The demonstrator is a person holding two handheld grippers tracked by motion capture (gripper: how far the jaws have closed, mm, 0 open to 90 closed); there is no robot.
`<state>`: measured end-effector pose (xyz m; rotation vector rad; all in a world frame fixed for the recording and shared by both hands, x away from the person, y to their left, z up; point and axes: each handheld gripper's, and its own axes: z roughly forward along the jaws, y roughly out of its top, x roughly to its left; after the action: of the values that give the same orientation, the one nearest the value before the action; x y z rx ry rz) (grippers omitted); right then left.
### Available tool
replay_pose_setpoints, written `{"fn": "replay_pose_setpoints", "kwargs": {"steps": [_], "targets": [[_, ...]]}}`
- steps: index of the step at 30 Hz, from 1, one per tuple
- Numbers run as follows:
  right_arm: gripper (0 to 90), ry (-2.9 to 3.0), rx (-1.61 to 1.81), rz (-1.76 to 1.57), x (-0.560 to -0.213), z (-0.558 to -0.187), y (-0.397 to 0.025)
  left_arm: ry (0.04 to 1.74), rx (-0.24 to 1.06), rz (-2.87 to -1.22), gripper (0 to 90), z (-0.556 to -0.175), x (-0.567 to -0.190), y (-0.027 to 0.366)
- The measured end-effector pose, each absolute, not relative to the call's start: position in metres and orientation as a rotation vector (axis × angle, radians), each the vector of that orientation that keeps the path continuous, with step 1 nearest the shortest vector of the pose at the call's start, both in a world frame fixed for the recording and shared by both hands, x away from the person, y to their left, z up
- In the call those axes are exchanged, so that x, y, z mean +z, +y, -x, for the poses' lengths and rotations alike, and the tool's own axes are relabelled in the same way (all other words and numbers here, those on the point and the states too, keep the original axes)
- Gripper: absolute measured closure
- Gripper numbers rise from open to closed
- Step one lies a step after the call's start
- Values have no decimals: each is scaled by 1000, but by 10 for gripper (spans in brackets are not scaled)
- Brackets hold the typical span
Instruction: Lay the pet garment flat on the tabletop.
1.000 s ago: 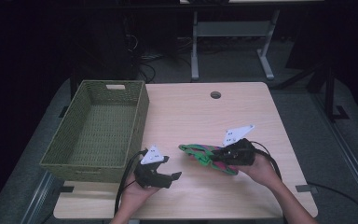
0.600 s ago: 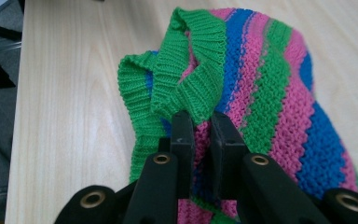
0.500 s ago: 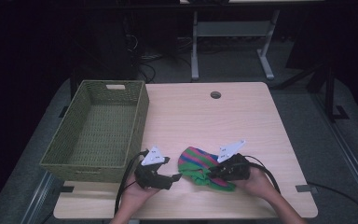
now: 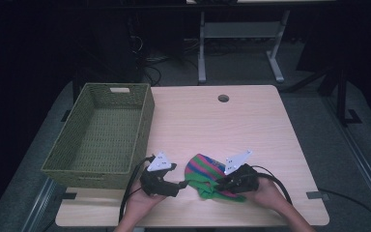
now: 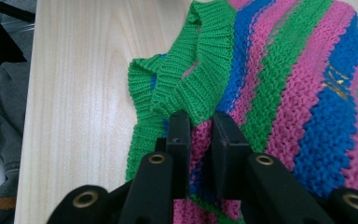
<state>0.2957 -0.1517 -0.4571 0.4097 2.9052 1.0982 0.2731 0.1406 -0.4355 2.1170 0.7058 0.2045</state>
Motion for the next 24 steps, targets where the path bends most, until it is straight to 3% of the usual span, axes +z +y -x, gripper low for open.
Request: {"fn": "replay_pose_setpoints", "kwargs": {"steps": [12, 24], "targets": [[615, 2858, 1105, -412, -446, -287, -149, 707, 199, -2116, 237, -273, -436, 140], [625, 2866, 1006, -312, -454, -279, -137, 707, 194, -2120, 238, -273, -436, 141]]}}
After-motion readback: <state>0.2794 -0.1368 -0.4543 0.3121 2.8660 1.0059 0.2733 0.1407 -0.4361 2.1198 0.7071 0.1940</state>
